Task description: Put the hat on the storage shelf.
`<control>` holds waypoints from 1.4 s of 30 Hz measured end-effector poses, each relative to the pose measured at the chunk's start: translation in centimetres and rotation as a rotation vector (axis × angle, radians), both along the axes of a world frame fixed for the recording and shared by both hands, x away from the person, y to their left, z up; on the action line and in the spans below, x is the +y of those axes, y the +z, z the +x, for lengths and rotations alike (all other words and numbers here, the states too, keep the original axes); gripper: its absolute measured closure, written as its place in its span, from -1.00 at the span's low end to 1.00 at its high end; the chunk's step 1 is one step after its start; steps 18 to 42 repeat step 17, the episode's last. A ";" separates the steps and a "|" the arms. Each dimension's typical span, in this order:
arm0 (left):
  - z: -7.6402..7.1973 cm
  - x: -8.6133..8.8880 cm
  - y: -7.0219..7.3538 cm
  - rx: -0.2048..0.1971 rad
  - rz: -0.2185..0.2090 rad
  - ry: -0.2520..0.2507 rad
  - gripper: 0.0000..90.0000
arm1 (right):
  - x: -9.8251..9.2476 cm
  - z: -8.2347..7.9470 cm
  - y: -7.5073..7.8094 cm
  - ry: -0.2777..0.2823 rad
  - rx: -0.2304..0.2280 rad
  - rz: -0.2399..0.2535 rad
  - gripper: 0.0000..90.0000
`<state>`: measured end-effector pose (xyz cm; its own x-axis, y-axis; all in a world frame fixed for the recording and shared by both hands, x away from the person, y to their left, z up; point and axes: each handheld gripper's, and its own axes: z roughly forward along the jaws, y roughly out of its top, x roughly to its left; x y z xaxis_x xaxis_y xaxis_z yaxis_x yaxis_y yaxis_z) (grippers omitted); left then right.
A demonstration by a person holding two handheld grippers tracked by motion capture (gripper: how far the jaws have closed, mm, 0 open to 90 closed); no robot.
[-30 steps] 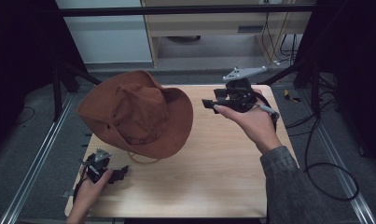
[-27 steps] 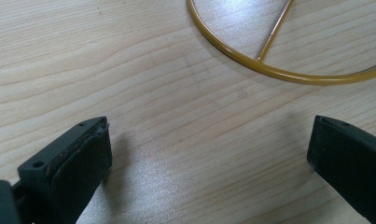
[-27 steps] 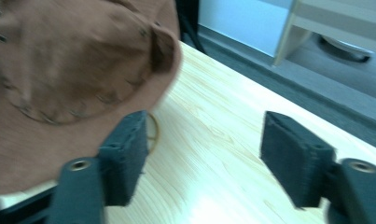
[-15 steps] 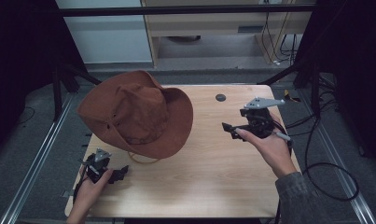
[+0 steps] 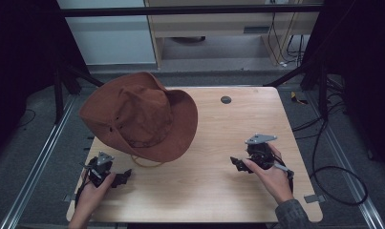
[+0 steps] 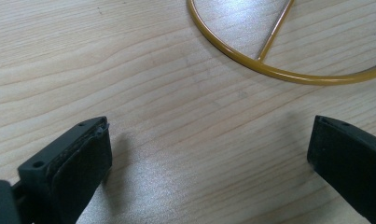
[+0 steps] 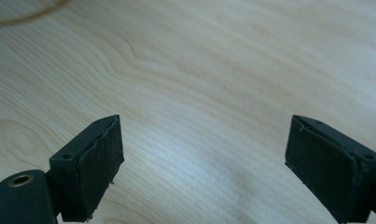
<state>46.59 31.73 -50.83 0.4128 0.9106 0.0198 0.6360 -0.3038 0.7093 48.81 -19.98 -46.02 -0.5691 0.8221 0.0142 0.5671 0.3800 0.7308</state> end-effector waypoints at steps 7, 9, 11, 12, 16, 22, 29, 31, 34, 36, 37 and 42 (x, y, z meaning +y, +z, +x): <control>0.0 0.0 0.0 0.000 0.000 0.000 -1.00 | 0.3 0.1 -3.1 -0.040 0.040 -0.033 -0.72; 0.0 0.0 0.0 -0.001 0.002 -0.001 -1.00 | 0.3 0.2 -3.7 -0.050 0.050 -0.038 -0.71; 0.0 0.0 0.0 0.000 0.001 0.000 -1.00 | 0.4 0.1 -4.5 -0.062 0.035 -0.049 -0.75; 0.0 0.0 0.0 0.000 0.001 0.000 -1.00 | 0.4 0.1 -4.5 -0.062 0.035 -0.049 -0.75; 0.0 0.0 0.0 0.000 0.002 0.000 -1.00 | 0.3 -0.1 -4.7 -0.070 0.019 -0.036 -0.77; 0.0 0.0 0.0 0.000 0.001 0.001 -1.00 | 0.3 -0.2 -4.9 -0.077 0.005 -0.025 -0.78; 0.0 0.0 0.0 0.000 0.001 0.001 -1.00 | 0.3 -0.2 -4.9 -0.077 0.005 -0.025 -0.78; 0.0 0.0 0.0 0.000 0.001 0.001 -1.00 | 0.3 -0.2 -4.9 -0.077 0.005 -0.025 -0.78; 0.0 0.0 0.0 0.000 0.001 0.001 -1.00 | 0.3 -0.2 -4.9 -0.077 0.005 -0.025 -0.78; 0.0 0.0 0.0 0.000 0.001 0.001 -1.00 | 0.3 -0.2 -4.9 -0.077 0.005 -0.025 -0.78; 0.0 0.0 0.0 0.000 0.001 0.001 -1.00 | 0.3 -0.2 -4.9 -0.077 0.005 -0.025 -0.78; 0.0 0.0 0.0 0.000 0.001 0.001 -1.00 | 0.3 -0.2 -4.9 -0.077 0.005 -0.025 -0.78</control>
